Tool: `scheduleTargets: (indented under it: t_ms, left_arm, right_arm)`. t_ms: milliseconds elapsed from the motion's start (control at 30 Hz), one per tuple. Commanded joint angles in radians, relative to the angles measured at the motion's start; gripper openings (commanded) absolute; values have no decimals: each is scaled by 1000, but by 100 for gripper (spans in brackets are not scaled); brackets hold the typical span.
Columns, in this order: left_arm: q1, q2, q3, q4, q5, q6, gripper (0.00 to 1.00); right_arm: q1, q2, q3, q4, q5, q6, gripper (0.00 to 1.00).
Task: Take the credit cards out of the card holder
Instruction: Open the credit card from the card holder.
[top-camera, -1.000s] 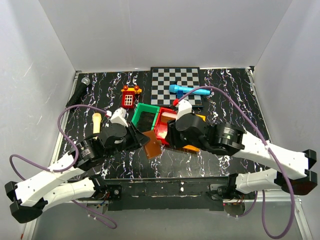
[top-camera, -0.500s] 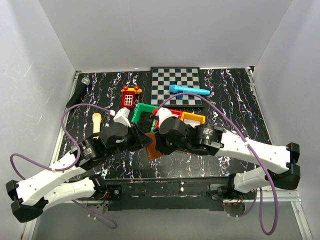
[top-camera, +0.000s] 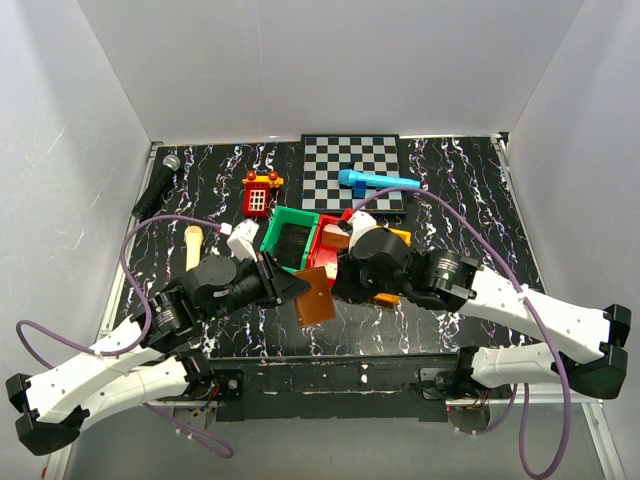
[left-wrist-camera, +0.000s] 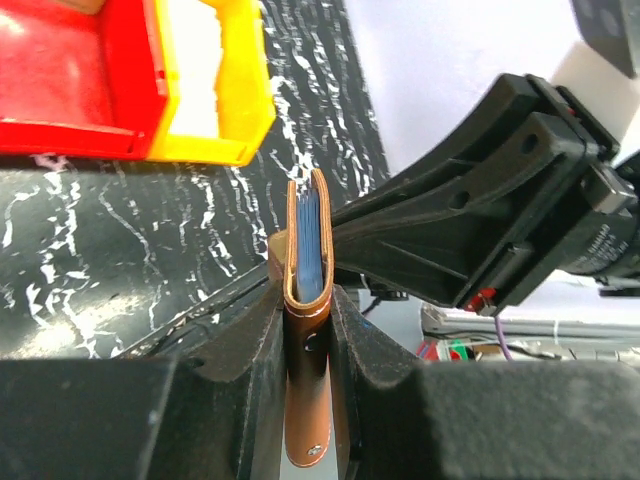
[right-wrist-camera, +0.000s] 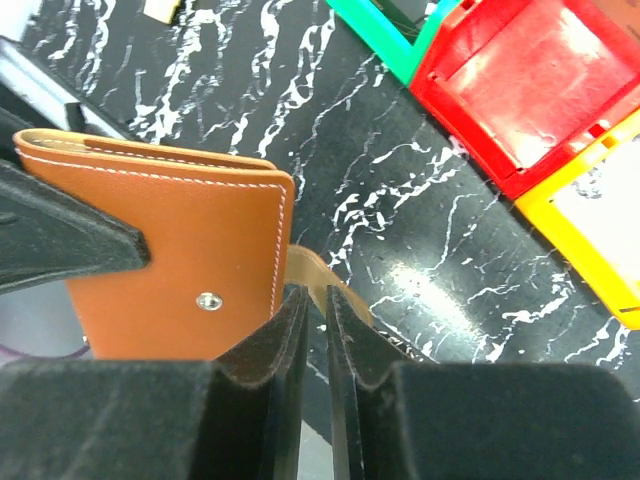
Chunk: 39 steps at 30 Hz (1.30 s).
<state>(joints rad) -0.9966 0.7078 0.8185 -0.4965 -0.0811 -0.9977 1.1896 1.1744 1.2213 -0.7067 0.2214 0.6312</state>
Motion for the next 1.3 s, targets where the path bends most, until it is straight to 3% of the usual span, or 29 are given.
scheduleTargets:
  t_ms: [0,200,333,633,767,900,1000,1267]
  left_arm:
    - [3,-40,-36,195,158,73,0]
    - [3,-126,-166,566,331,128,0]
    - [3,-126,-212,717,400,136,0]
    - [38,-93,-234,881,483,117,0]
    - [153,-41,-278,1050,639,1,0]
    - [277,73,-363,1431,808,-244,0]
    - [305,165,-367,1636,871,-346,0]
    - [323,211,-344,1667,931,-361,0]
  right_arm:
    - [-10,-74,-32,137,-91,10,23]
    - [-36,-162,-89,220,-161,45,32]
    - [-39,-225,-112,277,-211,67,39]
    - [-39,-341,-146,300,-214,94,55]
    - [-41,-375,-157,320,-214,107,58]
    - [-39,-397,-169,348,-252,111,59]
    - [-38,-410,-171,349,-252,111,59]
    - [-39,-487,-177,334,-191,99,63]
